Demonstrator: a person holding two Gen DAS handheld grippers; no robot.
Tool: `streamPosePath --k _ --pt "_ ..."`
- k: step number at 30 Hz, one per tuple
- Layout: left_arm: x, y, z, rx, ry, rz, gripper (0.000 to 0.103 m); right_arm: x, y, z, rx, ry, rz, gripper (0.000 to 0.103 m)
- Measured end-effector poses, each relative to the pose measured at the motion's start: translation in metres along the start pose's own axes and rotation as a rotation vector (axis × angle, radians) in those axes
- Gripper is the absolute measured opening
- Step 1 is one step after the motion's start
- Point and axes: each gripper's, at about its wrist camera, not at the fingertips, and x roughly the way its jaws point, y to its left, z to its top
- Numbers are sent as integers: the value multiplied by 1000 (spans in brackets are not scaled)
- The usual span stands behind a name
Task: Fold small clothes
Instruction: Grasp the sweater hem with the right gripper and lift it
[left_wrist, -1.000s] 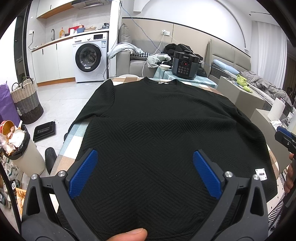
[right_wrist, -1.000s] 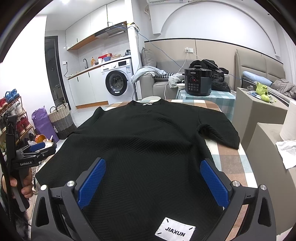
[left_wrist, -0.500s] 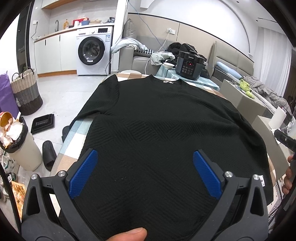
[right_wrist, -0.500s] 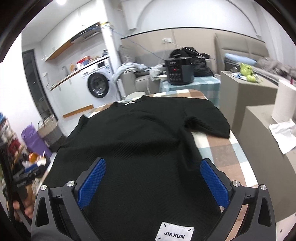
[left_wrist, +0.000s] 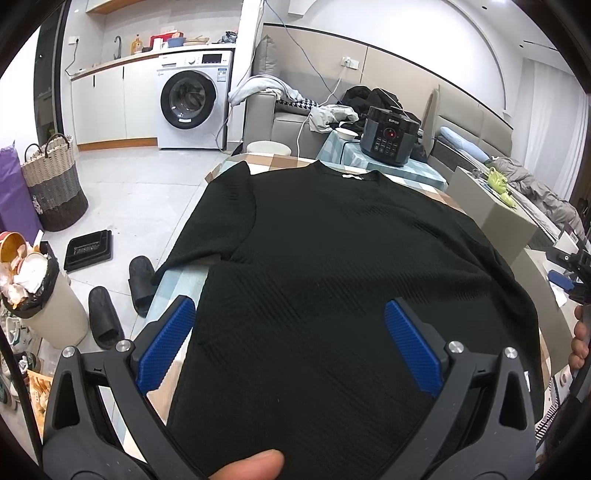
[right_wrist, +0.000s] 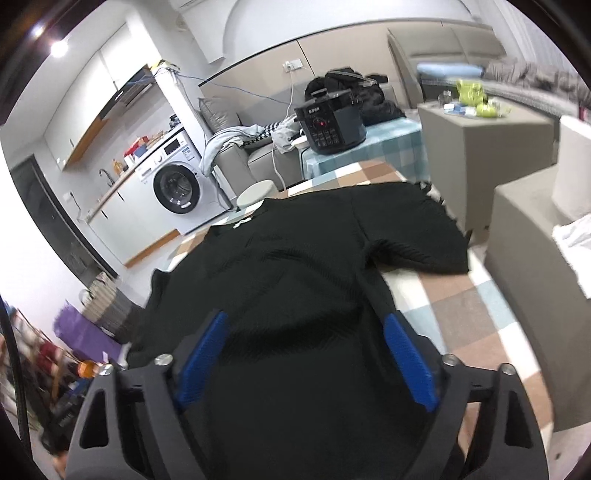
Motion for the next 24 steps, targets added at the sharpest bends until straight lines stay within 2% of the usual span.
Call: streamPosePath --k 1,3,8,10,13,15,21,24 --pt "5 2 4 -1 3 -4 92 3 -2 3 18 0 4 83" --pt "15 8 12 -5 12 -7 86 13 -11 13 76 2 12 83" --pt "38 15 29 0 20 6 86 40 -56 35 302 -2 15 82" --pt "48 18 35 -7 24 7 86 52 -81 39 423 9 5 72" --pt "62 19 40 -18 30 2 86 78 -119 42 609 50 1 70" --pt "72 20 45 -24 39 4 86 89 -135 44 676 62 -3 70" --pt "95 21 50 -21 61 16 86 111 -161 52 754 70 -73 70" --pt "104 19 50 -18 71 15 86 119 -168 57 748 67 -103 67"
